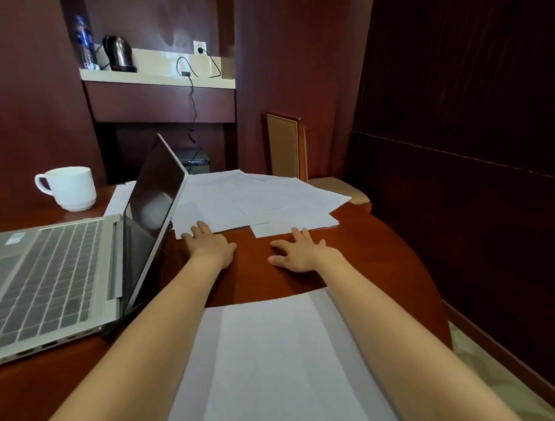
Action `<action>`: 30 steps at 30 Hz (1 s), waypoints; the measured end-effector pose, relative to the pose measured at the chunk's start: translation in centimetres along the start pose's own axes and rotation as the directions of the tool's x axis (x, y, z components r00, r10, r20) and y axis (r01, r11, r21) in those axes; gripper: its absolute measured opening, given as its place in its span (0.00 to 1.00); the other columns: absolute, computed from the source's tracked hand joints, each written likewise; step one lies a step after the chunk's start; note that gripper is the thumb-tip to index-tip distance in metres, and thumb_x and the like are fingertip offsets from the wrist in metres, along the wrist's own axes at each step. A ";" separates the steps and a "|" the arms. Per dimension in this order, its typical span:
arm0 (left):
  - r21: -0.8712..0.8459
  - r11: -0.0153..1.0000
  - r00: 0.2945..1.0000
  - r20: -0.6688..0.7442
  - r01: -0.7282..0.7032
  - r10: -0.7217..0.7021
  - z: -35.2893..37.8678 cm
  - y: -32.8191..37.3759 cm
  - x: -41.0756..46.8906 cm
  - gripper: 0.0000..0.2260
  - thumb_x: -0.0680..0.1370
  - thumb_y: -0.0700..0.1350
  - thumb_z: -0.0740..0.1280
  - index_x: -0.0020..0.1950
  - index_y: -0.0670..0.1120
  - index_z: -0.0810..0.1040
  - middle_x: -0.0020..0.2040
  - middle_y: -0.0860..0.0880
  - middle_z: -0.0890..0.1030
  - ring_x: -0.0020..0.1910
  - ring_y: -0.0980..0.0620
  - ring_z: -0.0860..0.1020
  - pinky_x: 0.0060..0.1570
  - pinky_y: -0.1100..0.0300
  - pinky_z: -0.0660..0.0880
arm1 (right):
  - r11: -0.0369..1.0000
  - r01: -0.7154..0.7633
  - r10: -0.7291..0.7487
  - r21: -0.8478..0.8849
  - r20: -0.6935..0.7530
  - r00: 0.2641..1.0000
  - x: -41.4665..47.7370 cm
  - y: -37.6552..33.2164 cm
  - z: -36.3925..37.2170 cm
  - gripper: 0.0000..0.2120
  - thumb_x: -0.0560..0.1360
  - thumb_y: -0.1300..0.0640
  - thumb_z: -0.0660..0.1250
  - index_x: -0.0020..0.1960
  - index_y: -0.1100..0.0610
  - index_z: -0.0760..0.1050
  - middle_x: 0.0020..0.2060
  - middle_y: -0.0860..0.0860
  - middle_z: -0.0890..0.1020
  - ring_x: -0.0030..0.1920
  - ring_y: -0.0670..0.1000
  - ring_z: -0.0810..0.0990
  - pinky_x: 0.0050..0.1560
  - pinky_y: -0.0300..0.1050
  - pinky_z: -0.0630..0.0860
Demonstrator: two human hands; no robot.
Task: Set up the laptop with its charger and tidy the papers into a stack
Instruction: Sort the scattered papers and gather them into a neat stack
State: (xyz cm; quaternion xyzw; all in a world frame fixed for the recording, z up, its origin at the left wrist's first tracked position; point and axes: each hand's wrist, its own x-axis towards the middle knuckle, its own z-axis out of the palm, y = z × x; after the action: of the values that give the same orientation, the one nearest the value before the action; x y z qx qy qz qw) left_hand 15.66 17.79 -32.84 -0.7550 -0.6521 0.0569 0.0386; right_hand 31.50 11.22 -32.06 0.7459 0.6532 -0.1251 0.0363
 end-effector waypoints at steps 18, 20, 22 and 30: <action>-0.220 0.969 0.994 -0.039 -0.109 0.103 1.8 0.3 4.7 0.25 0.81 0.53 0.46 0.74 0.42 0.60 0.75 0.44 0.57 0.73 0.43 0.55 0.70 0.42 0.52 | 0.992 0.002 0.025 0.124 -0.211 0.977 6.7 -1.1 0.9 0.36 0.77 0.34 0.51 0.76 0.55 0.53 0.75 0.53 0.57 0.74 0.55 0.57 0.73 0.59 0.51; -0.217 0.969 0.993 -0.047 -0.117 0.110 1.8 0.2 4.6 0.25 0.81 0.53 0.47 0.73 0.42 0.61 0.73 0.44 0.60 0.72 0.44 0.57 0.69 0.43 0.54 | 0.994 -0.008 0.031 0.108 -0.206 0.978 6.6 -0.9 0.4 0.34 0.77 0.35 0.51 0.76 0.54 0.55 0.74 0.53 0.61 0.73 0.56 0.61 0.71 0.58 0.55; -0.214 0.968 0.991 -0.056 -0.129 0.120 1.8 0.1 4.5 0.24 0.80 0.53 0.47 0.72 0.42 0.62 0.71 0.44 0.62 0.71 0.44 0.60 0.68 0.44 0.56 | 0.996 -0.017 0.035 0.093 -0.193 0.981 6.3 -0.8 0.2 0.33 0.77 0.35 0.51 0.75 0.54 0.56 0.73 0.53 0.63 0.71 0.56 0.64 0.70 0.57 0.58; -0.080 0.972 0.971 -0.116 -0.220 0.210 1.2 0.9 2.6 0.21 0.81 0.51 0.48 0.68 0.41 0.67 0.66 0.43 0.70 0.64 0.43 0.68 0.64 0.48 0.60 | 0.999 -0.027 0.033 0.034 -0.182 0.983 3.8 -1.2 -0.6 0.30 0.78 0.36 0.51 0.70 0.56 0.65 0.67 0.55 0.72 0.65 0.56 0.71 0.64 0.52 0.67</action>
State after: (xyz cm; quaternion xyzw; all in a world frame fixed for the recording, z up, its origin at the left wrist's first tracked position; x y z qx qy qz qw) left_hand 16.75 20.20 -34.24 -0.8242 -0.5653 -0.0100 0.0324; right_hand 30.86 15.23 -32.20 0.7644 0.6405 -0.0660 -0.0336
